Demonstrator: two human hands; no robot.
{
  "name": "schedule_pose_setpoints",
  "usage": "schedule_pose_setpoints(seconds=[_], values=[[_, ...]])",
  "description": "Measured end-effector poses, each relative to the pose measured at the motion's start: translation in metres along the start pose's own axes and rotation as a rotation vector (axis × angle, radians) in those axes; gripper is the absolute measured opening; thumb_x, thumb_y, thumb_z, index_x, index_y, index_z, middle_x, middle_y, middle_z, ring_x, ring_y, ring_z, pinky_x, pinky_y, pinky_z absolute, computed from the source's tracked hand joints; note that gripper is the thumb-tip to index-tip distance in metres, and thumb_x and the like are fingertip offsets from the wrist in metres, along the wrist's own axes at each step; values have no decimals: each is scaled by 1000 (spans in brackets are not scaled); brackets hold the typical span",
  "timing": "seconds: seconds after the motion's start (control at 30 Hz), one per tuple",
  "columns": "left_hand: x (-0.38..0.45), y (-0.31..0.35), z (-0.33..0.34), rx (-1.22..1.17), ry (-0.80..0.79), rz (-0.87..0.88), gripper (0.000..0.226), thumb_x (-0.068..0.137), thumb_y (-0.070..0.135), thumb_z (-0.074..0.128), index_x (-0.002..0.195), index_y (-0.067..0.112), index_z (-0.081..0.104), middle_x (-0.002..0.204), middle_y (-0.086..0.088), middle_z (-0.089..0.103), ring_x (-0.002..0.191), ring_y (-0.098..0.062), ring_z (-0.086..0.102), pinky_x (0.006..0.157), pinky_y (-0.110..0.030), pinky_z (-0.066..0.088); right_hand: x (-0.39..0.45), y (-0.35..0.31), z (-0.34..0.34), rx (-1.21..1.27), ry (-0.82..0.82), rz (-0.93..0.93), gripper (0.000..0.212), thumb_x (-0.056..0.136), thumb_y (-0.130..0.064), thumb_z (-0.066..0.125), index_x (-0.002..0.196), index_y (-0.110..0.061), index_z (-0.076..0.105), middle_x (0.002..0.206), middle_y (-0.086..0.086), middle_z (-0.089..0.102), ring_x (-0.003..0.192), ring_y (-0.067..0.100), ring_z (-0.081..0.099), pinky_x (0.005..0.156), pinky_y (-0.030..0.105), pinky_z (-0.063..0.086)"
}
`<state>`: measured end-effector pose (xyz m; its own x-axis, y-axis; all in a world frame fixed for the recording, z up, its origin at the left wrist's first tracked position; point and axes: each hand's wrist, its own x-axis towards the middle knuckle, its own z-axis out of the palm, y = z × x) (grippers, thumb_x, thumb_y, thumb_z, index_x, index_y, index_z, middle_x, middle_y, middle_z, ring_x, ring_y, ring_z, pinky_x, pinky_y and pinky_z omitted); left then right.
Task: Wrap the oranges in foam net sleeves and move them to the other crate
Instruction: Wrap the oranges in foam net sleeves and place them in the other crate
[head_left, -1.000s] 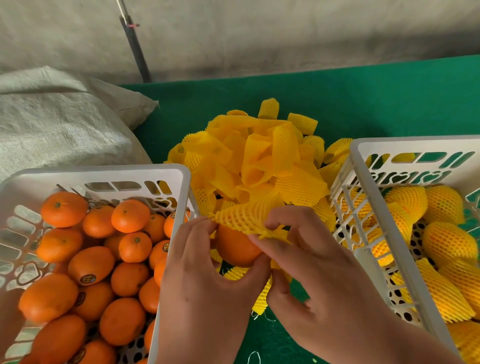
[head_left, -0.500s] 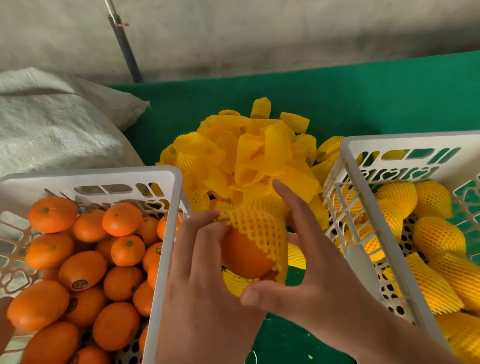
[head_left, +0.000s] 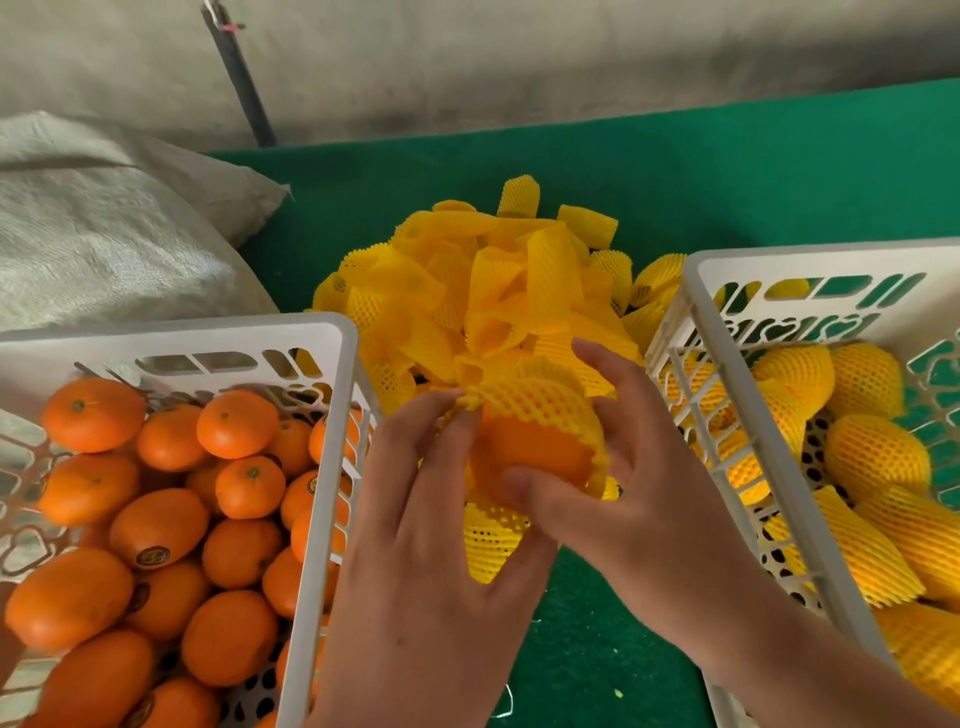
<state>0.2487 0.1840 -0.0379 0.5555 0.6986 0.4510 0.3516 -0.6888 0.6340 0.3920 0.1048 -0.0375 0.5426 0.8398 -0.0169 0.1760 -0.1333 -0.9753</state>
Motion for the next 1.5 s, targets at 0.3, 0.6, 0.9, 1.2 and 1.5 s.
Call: schedule_pose_setpoints(seconds=[0.3,0.6,0.9,1.2,1.5], values=[[0,0,2,-10,32,23,34,92,26,65,124,17,72,132,10,59,118,-14,65,81,-35,63,12,12,-10,92,10,105,94,57,-67,81,141,-64,39,115,-45,57,104,-34,47,72,-3,45],[-1,4,-7,-106,147,-169,43,80,12,63,114,34,46,108,17,53,106,-6,57,62,-13,52,5,3,-9,177,-205,37,89,68,-47,86,145,-54,42,122,-14,70,107,14,74,83,24,60],[1,2,-7,73,-71,-171,56,87,28,57,143,33,61,67,18,55,67,-6,58,62,-21,49,5,2,-12,65,-159,-55,102,65,-39,91,150,-54,35,132,-16,59,118,9,66,83,25,61],[-4,5,-5,157,64,68,41,88,24,59,125,20,75,56,12,52,56,-13,44,54,-24,41,0,1,-4,-6,143,-216,88,63,-39,80,141,-45,41,122,-14,58,109,13,66,67,19,57],[-7,9,-5,-94,-79,-115,53,85,43,53,135,31,66,81,21,68,68,5,66,54,-7,51,4,5,-8,-103,145,-211,102,61,-42,82,150,-47,34,139,-18,52,128,8,56,78,26,59]])
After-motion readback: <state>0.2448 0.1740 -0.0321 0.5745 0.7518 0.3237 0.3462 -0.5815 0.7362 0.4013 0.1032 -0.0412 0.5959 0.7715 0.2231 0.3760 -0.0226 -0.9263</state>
